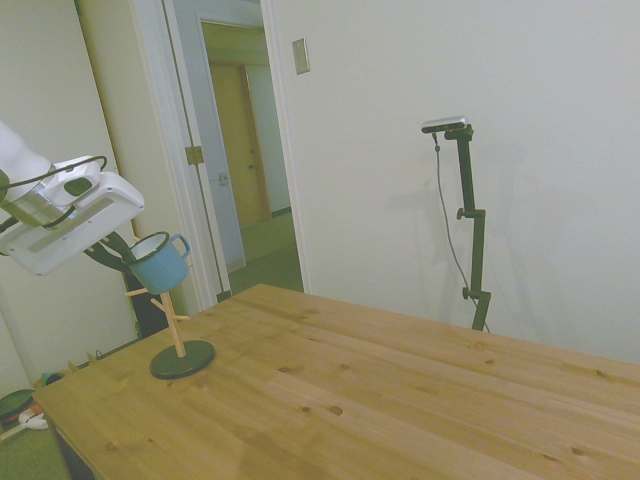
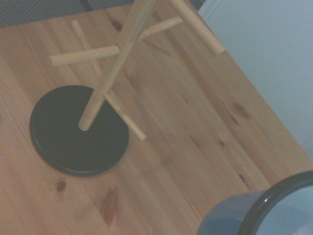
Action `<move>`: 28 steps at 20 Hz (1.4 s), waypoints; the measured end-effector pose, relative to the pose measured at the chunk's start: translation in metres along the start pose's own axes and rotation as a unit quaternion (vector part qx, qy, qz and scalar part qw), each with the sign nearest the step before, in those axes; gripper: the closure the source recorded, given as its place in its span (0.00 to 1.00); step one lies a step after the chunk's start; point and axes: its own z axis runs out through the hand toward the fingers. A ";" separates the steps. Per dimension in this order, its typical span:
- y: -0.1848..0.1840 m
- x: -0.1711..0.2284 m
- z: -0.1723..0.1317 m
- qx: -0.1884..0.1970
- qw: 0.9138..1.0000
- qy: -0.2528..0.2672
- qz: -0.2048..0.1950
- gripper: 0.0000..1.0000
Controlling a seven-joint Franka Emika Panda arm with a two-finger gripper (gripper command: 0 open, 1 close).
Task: Hang the mug
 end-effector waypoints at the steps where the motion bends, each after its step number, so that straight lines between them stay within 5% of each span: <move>1: -0.001 0.002 0.001 0.000 1.000 -0.001 0.001 1.00; 28: -0.061 0.015 0.030 -0.012 1.000 -0.019 -0.003 1.00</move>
